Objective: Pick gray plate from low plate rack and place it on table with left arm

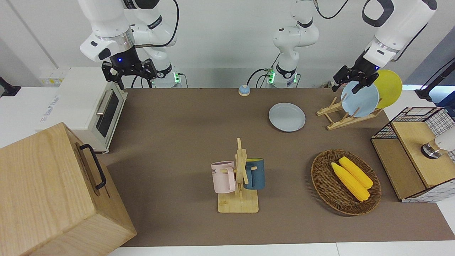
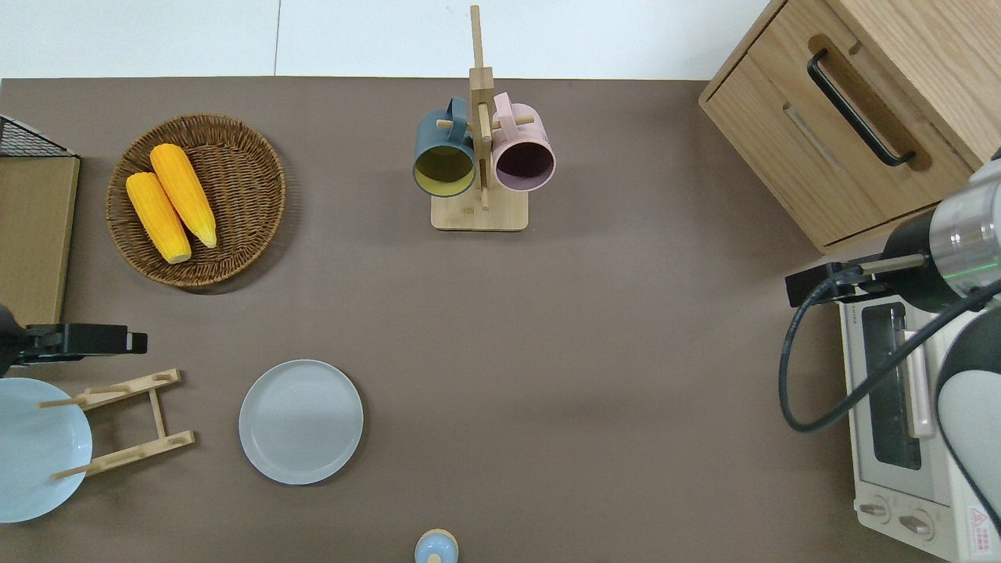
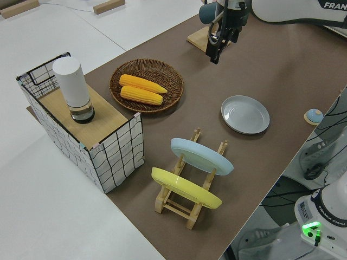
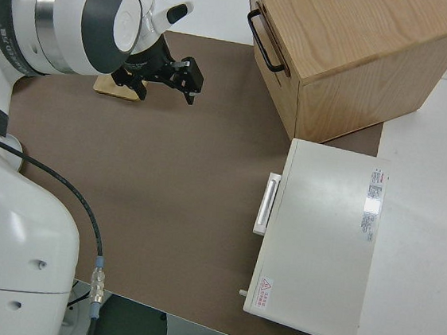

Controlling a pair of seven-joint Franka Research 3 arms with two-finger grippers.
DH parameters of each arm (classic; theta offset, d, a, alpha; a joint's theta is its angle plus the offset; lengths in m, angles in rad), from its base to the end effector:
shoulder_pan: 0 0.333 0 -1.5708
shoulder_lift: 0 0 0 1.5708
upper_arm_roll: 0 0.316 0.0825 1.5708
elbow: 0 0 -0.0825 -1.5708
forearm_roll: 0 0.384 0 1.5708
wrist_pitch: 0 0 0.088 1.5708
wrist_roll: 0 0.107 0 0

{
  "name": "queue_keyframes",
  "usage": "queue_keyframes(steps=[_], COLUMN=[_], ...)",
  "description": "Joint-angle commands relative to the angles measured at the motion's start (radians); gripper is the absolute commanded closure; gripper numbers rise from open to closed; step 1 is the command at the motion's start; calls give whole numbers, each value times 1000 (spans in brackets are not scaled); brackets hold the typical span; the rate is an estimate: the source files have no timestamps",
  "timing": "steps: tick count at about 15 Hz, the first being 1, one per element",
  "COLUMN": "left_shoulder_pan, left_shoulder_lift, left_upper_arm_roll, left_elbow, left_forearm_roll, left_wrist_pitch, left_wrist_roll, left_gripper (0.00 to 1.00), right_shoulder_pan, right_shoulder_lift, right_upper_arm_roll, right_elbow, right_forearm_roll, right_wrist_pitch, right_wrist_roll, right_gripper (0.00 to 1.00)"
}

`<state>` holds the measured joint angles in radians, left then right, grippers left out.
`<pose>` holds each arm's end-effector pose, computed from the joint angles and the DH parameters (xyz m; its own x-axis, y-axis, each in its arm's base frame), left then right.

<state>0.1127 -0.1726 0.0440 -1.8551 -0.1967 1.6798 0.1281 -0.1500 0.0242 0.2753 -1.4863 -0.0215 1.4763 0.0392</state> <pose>0.5023 0.0619 0.5923 0.9984 0.0518 0.0207 0.0466 -0.9786 0.2006 0.5487 0.0645 0.6430 0.9959 0.0841 -0.0327 0.0846 -0.9963 0.0162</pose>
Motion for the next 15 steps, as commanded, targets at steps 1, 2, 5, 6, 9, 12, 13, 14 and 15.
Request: queue_keyframes(steps=[1,2,5,6,9,12,13,14,15], left_shoulder_pan=[5,7,10,10,7,9,8,4,-2], left_shoulder_lift=[13,12,8,8,2,2,-1,-4,-5], left_upper_arm_roll=[-3,-1,2,5,11,8,7,4,2], left_elbow=[123,149,192,198,246,261,261,261,261], left_forearm_roll=[104,111,114,114,111,117,131,160,167], left_wrist_pitch=[-57,-80,-129,-130,-155,-190,-202,-204,-207], left_wrist_roll=[-74,-79,-77,-79,-103,-116,-120,-123,-127], left_gripper=[2,2,2,2,0,2,0,0,0], right_shoulder_pan=[-19,-19,-19,-20,-19,-19,-19,-19,-19], right_shoulder_lift=[-3,-1,-3,-3,-3,-3,-1,-3,-3], right_upper_arm_roll=[18,18,18,18,18,18,18,18,18], right_elbow=[9,9,9,9,9,9,9,9,9], right_forearm_roll=[-2,-2,-2,-2,-2,-2,-2,-2,-2], right_wrist_pitch=[-14,-14,-14,-14,-14,-14,-14,-14,-13], right_wrist_roll=[13,13,13,13,13,13,13,13,13], right_gripper=[17,17,17,17,17,17,17,17,17])
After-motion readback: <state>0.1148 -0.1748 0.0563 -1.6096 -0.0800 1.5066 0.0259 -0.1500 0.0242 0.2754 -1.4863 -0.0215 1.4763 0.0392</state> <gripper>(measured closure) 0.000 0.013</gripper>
